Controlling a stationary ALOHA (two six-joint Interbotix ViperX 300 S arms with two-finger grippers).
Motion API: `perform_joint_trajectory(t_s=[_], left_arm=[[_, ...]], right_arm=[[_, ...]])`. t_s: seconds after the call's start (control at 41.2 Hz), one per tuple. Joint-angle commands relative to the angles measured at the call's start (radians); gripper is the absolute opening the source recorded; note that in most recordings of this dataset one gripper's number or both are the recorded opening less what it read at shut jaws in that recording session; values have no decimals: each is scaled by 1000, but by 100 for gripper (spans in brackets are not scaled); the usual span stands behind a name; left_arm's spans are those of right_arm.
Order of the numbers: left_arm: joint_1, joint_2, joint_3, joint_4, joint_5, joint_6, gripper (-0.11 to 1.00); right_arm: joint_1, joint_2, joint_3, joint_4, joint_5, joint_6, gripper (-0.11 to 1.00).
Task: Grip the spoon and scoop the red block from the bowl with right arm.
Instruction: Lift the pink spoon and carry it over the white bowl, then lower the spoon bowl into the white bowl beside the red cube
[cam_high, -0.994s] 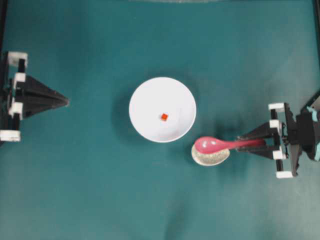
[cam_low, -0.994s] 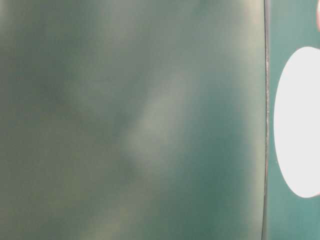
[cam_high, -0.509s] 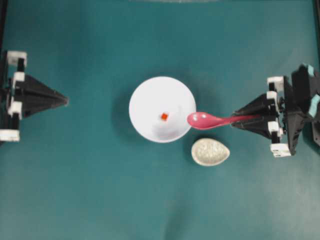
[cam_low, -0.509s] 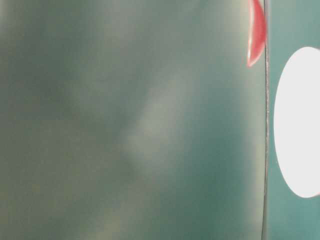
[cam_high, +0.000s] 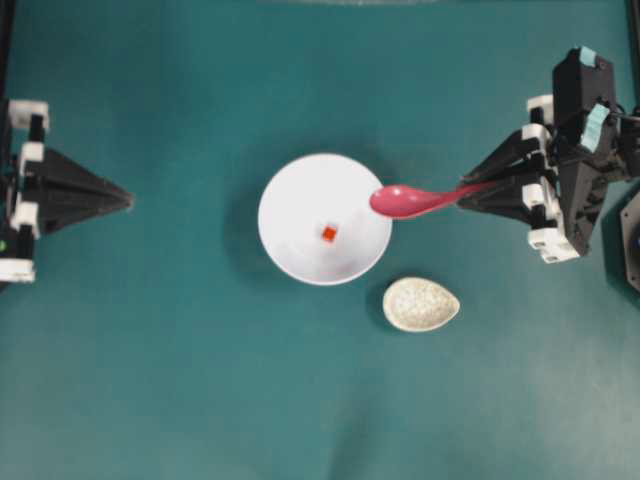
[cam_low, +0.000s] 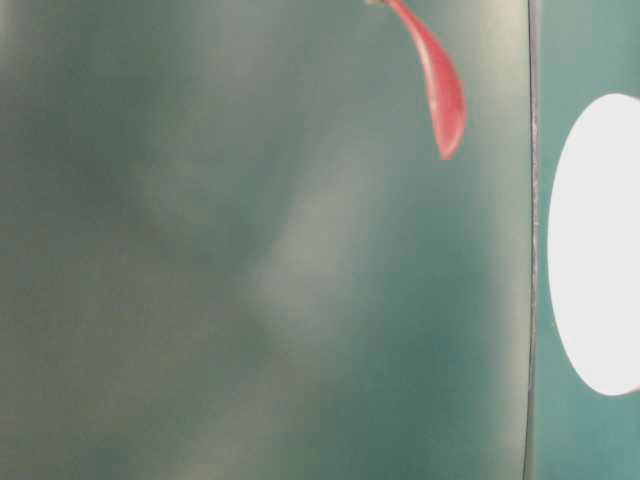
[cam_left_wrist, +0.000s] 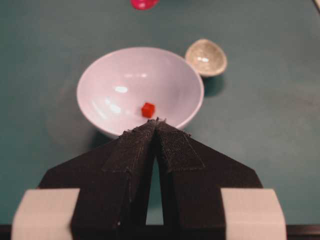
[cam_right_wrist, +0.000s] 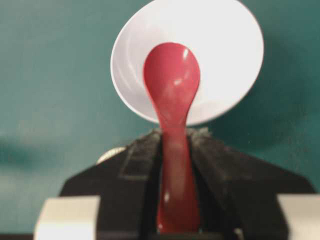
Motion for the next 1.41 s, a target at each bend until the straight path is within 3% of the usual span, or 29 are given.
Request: perform_joint_trajectory(t_s=[0.0,0.315,0.509,0.679,0.97,1.382], left_arm=[[0,3,-29,2,-3,2,4],[0,3,-29,3,-3,3,4],[0,3,-29,3,-3,3,4],[0,3,-29,3,-3,3,4],[0,2,-31,3,-3,3,4],[-2,3,-29,2,-3,3,4]], right_arm=[[-23,14,-63,-3,35,3,25],[-83,129,-218,-17,258,5,25],[-87,213,-305,-63,360,18,25],[-86,291,-370,-127,422,100,25],[-86,359,-434,-227,480,206,25],[-40,422,-462,-235,480,209,25]])
